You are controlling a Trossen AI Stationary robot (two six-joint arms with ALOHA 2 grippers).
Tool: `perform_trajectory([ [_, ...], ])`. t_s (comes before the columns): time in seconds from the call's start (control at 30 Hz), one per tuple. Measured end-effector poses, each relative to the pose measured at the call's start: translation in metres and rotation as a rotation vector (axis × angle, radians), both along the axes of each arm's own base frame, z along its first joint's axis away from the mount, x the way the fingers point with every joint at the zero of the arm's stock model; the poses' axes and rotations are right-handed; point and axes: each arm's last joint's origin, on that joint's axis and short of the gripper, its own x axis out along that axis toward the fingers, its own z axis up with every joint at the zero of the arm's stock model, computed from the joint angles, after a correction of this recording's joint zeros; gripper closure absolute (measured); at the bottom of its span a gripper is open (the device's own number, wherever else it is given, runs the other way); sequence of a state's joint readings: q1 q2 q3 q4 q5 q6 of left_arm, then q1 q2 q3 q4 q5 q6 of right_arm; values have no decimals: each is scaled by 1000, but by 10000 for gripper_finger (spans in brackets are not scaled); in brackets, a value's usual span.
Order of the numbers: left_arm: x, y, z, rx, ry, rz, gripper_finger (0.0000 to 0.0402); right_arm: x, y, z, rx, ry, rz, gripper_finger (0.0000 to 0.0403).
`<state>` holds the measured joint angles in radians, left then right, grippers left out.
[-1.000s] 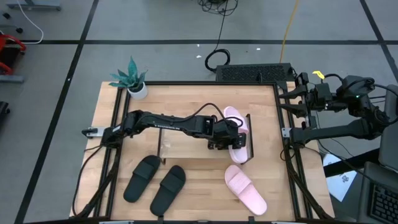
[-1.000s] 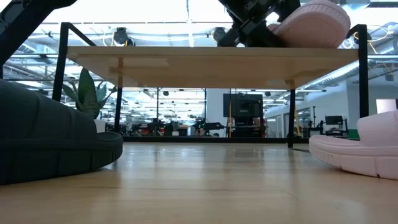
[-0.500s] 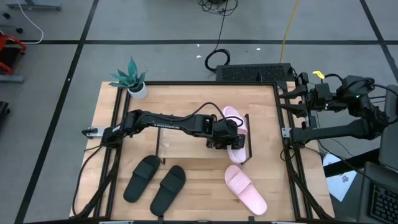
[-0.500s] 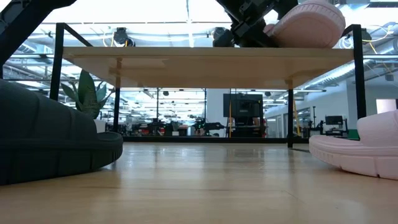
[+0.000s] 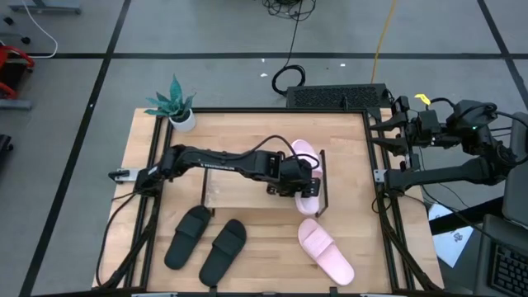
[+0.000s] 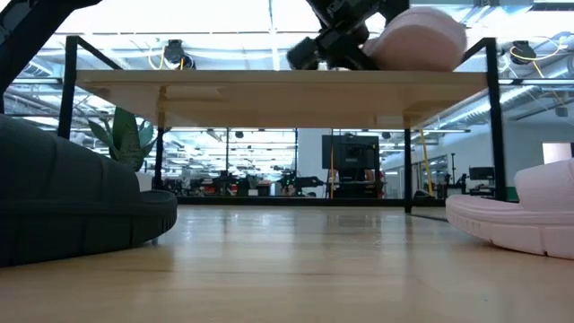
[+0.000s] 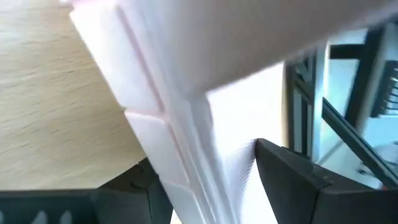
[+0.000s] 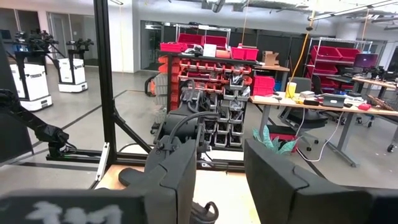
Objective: Pick and place slides into the shelf
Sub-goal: Put the right pink slipper on the shelf
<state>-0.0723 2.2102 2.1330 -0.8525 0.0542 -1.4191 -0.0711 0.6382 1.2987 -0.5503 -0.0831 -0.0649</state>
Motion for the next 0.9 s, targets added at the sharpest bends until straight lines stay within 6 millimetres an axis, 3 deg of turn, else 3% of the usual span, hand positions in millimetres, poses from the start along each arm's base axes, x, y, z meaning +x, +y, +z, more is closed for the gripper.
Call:
perform_trajectory([
  [0.53,-10,3,13,43,7,31,190,9,-1,-1,2,24,0,277],
  [0.9,-14,3,11,54,53,30,190,9,-1,-1,2,25,0,277],
])
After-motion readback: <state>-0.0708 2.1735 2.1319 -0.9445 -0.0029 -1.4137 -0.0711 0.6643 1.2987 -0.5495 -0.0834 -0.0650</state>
